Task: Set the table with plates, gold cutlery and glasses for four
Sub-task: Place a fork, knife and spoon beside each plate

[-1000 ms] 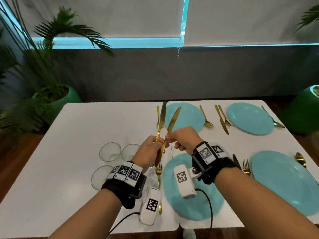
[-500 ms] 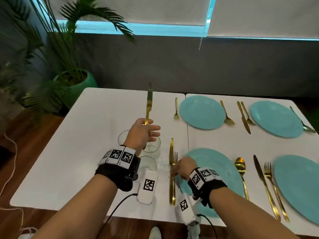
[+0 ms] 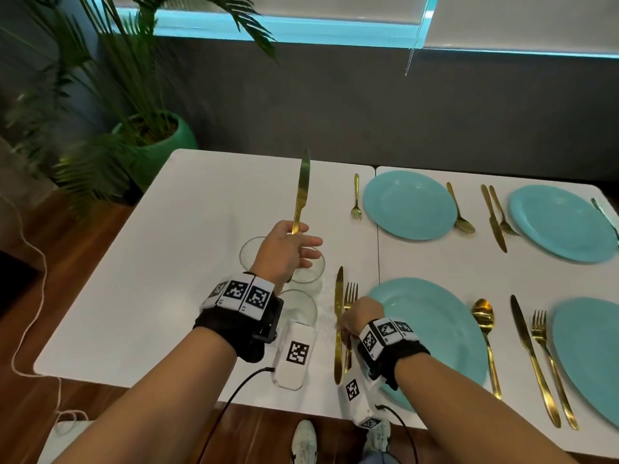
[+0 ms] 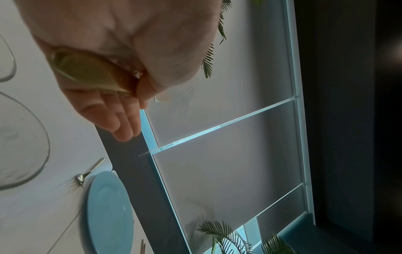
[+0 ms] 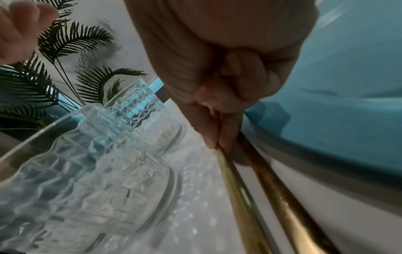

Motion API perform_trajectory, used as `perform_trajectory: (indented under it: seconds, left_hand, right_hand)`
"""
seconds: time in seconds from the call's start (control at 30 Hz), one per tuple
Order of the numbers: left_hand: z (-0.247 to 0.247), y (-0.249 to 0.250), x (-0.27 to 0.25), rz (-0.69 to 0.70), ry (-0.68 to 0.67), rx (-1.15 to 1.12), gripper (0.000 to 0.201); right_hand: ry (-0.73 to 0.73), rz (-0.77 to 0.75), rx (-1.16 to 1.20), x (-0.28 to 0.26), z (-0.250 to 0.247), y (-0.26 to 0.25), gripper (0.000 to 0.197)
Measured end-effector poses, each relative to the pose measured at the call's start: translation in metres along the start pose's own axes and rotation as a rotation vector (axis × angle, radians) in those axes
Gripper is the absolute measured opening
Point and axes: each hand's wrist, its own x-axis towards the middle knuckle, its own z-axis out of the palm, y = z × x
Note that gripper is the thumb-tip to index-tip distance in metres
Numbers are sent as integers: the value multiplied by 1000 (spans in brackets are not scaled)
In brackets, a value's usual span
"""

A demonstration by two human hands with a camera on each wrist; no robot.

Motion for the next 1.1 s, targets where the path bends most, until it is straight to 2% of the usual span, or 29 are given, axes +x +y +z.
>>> perform_trajectory:
  seconds: [0.07,0.17,0.27,0.57,0.73,0.83,0.93,1.0,1.1]
  left_hand:
    - [1,0,0,-3,-3,7,15]
    - [2,-1,1,-4,-14,20,15]
    - [4,-2,2,-7,-20,27,16]
    - [4,-5,4,-15,-24,31,16]
    - [0,-6,8,-13,9,39,17]
    - [1,-4,14,-16,30,73,23]
    - [6,3,21,-58,12,78,26]
    - [11,8,26,-74,-7,115,30]
    - [21,15,32,-76,-61,188,38]
  right_hand:
    - [-19,11,19,4,4,0,22]
    - [-45,16,47,6,7,-1,16]
    - [-68,10,71,7,9,0,21]
    - [-44,-26,58,8,12,1,11]
    - [28,-76,125,-3,-21,-3,22]
    - [170,-266,166,-23,-72,-14,23]
    - [372,-505,218,-49,-122,-30,20]
    - [494,-646,111,-62,-144,-39,24]
    - [543,-825,-163,-67,-162,-47,28]
